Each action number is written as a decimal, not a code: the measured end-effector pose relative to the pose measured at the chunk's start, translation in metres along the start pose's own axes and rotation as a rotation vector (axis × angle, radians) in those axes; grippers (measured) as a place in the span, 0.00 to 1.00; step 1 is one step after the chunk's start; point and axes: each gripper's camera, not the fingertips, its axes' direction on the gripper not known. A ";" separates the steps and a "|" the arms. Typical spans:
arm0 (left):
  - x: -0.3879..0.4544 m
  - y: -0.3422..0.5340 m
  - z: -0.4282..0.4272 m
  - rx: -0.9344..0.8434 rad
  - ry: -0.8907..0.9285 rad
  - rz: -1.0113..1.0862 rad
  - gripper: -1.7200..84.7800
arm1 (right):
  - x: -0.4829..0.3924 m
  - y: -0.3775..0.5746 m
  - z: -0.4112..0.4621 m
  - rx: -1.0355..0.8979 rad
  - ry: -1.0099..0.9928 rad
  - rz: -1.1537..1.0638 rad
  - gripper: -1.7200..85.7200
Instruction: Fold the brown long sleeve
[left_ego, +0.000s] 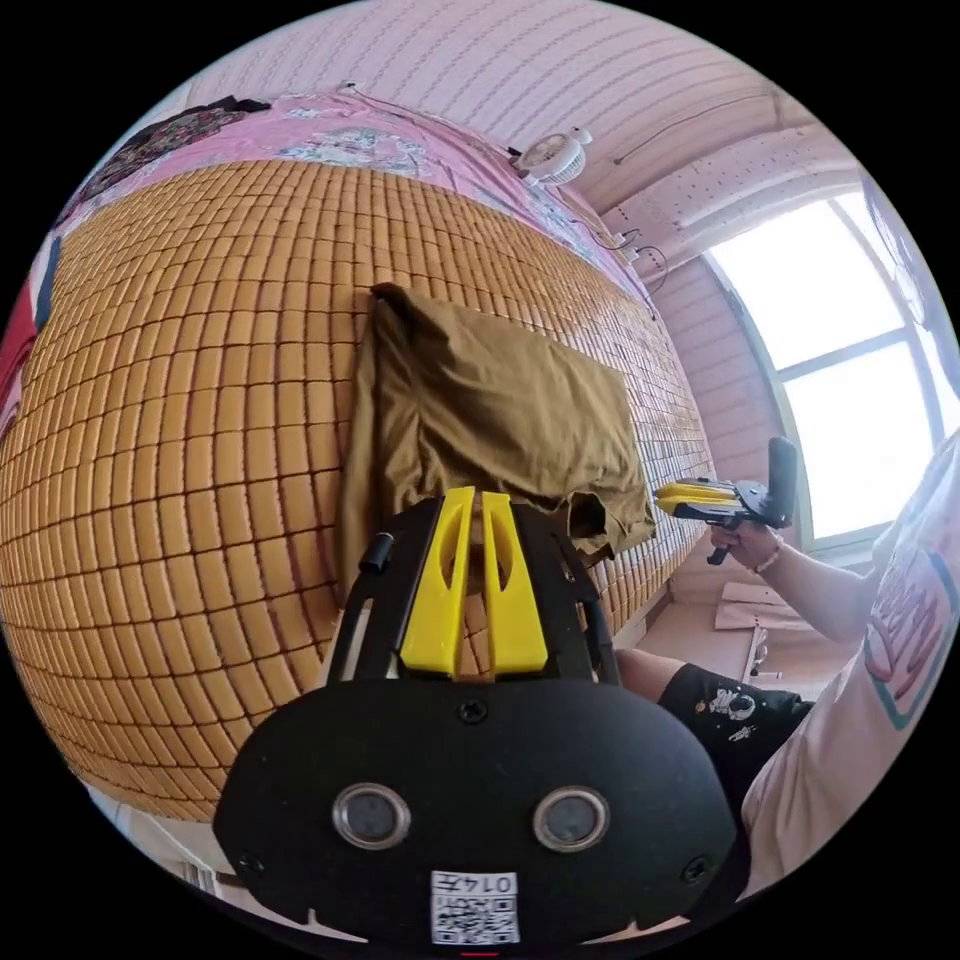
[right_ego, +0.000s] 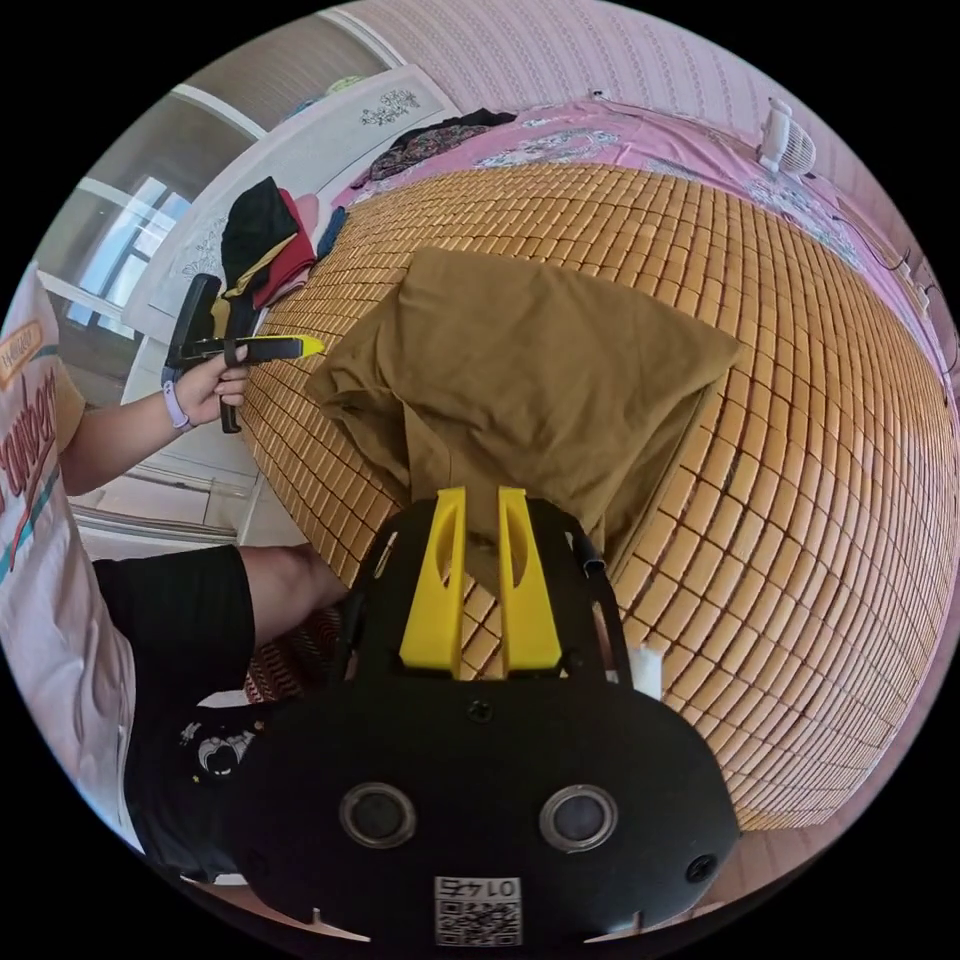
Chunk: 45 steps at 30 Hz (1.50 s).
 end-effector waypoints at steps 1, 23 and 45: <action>0.010 -0.012 0.012 0.006 0.031 0.038 0.01 | -0.003 -0.014 0.007 0.025 -0.020 -0.020 0.07; 0.129 -0.020 0.072 -0.216 -0.027 0.292 0.01 | -0.041 -0.123 0.078 -0.215 0.061 -0.230 0.02; 0.192 0.044 0.108 -0.206 -0.245 0.465 0.01 | -0.079 -0.322 0.203 -0.671 0.364 -0.397 0.01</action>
